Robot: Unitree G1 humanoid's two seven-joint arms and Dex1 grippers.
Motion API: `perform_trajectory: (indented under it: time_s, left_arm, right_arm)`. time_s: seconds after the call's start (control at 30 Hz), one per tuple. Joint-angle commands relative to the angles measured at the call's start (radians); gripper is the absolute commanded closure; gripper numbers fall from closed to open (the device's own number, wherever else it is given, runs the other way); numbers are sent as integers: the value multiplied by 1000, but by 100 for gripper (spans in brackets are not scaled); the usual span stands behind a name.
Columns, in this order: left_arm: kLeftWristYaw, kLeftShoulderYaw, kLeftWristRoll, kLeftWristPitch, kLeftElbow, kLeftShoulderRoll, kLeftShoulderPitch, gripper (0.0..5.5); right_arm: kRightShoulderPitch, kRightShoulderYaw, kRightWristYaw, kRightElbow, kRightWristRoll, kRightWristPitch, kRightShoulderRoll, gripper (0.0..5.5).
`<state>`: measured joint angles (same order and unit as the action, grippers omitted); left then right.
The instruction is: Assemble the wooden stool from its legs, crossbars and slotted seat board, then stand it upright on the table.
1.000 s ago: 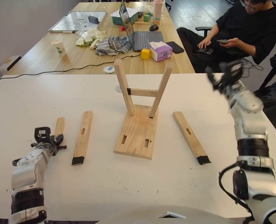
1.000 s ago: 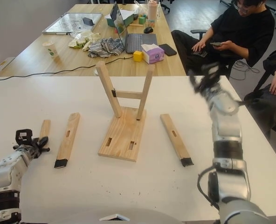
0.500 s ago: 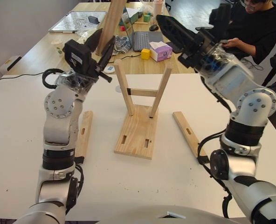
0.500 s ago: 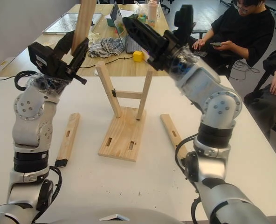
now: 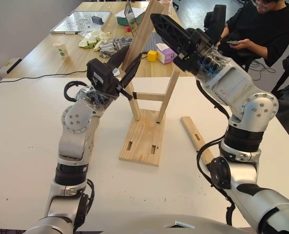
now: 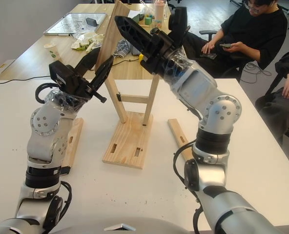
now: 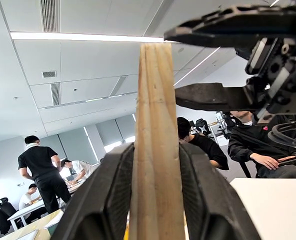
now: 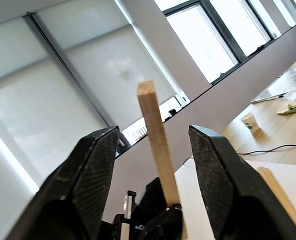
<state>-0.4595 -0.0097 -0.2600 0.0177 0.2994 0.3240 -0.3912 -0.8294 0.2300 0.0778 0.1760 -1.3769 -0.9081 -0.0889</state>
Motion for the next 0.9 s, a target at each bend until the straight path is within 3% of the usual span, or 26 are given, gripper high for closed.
perform_trajectory:
  time_s: [0.03, 0.47, 0.7, 0.73, 0.9]
  left_arm:
    - [-19, -5, -7, 0, 24, 5, 23, 425]
    - [-30, -3, -14, 12, 52, 3, 30, 425]
    - [-16, 0, 6, 34, 39, 12, 28, 425]
    - [-20, -2, 12, 41, 33, 19, 36, 387]
    - [-68, -16, 3, 99, 45, 62, 85, 322]
  right_arm:
    - [-31, 11, 39, -9, -45, 19, 4, 293]
    - [-29, -9, 65, -21, -82, 46, -4, 495]
    - [-27, -18, 45, -13, -54, 57, -20, 498]
    - [-27, -18, 39, -16, -39, 62, -26, 499]
    - [-33, -30, -28, -19, 72, 90, -59, 512]
